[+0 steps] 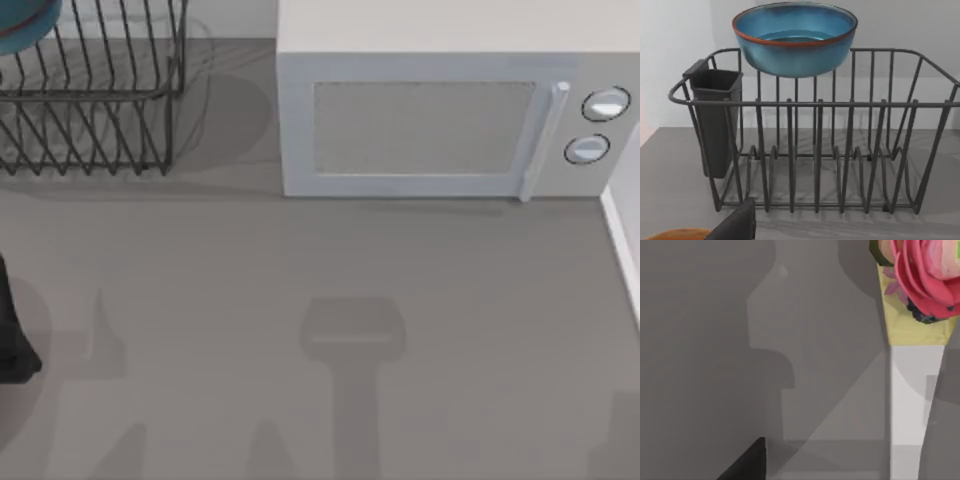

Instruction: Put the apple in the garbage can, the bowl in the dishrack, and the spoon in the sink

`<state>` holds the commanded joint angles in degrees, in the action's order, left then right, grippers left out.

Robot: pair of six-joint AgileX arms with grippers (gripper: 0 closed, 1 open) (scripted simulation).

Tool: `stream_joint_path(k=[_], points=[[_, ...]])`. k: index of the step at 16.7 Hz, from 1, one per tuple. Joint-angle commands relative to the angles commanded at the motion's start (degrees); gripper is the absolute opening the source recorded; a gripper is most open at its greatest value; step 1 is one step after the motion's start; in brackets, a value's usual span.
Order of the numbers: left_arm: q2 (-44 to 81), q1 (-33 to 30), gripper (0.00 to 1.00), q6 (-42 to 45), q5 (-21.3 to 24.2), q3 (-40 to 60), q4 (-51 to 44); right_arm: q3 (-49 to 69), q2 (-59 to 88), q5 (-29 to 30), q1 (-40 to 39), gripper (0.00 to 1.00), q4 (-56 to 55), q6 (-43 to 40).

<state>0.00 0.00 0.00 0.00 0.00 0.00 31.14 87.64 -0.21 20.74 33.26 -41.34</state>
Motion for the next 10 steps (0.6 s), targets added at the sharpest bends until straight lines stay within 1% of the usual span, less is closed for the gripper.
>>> stream_joint_path(k=[10], points=[[0.0, 0.0, 1.0, 0.0, 0.0, 0.0, 0.0, 0.0, 0.0, 0.0, 0.0, 0.1, 0.0, 0.0]])
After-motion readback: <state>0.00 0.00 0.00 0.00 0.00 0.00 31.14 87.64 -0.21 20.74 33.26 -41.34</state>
